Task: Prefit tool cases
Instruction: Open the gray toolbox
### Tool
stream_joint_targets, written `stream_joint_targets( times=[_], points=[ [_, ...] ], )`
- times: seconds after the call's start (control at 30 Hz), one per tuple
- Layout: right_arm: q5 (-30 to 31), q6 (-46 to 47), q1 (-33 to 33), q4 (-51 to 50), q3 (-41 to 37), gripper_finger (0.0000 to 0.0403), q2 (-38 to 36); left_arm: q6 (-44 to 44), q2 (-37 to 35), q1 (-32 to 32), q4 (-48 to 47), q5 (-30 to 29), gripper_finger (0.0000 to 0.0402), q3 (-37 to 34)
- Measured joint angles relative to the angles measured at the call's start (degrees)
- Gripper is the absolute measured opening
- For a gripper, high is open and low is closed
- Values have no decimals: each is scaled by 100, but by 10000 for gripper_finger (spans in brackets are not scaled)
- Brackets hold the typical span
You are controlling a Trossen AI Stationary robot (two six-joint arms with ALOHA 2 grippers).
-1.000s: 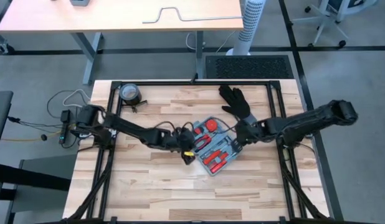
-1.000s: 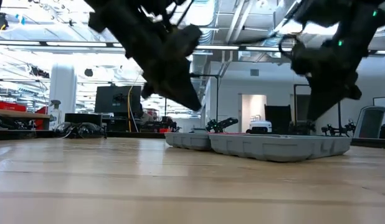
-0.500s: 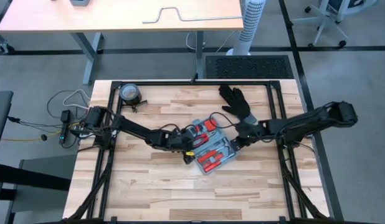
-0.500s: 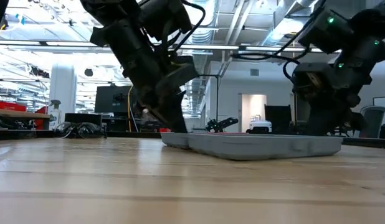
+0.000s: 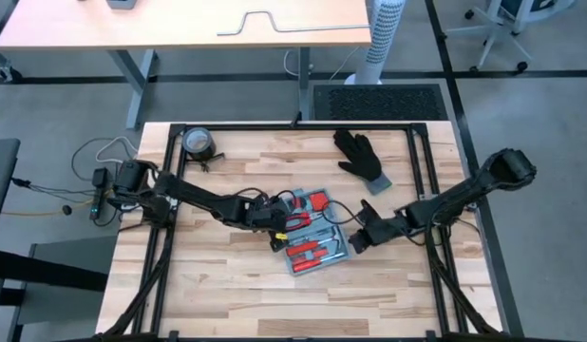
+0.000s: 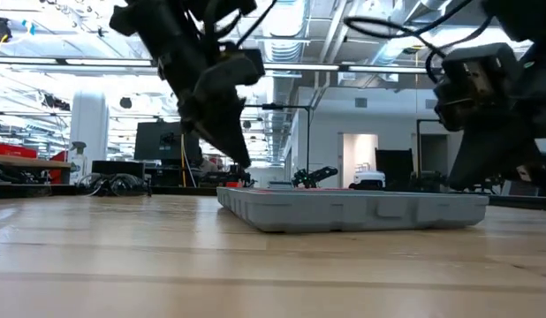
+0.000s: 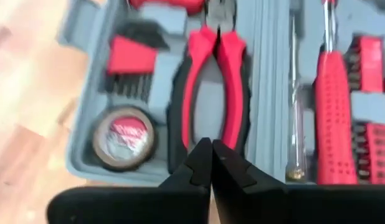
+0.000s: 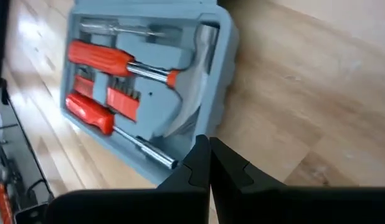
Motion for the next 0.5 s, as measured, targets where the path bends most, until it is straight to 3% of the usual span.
stream_joint_targets(
  times=[0.2,0.5],
  points=[
    [288,-53,-439,-284,9,11,67,-60,49,129,395,25,0,-191],
    [-656,-725,-1242,323,9,11,632,-226,65,375,1112,424,0,-648]
  ],
)
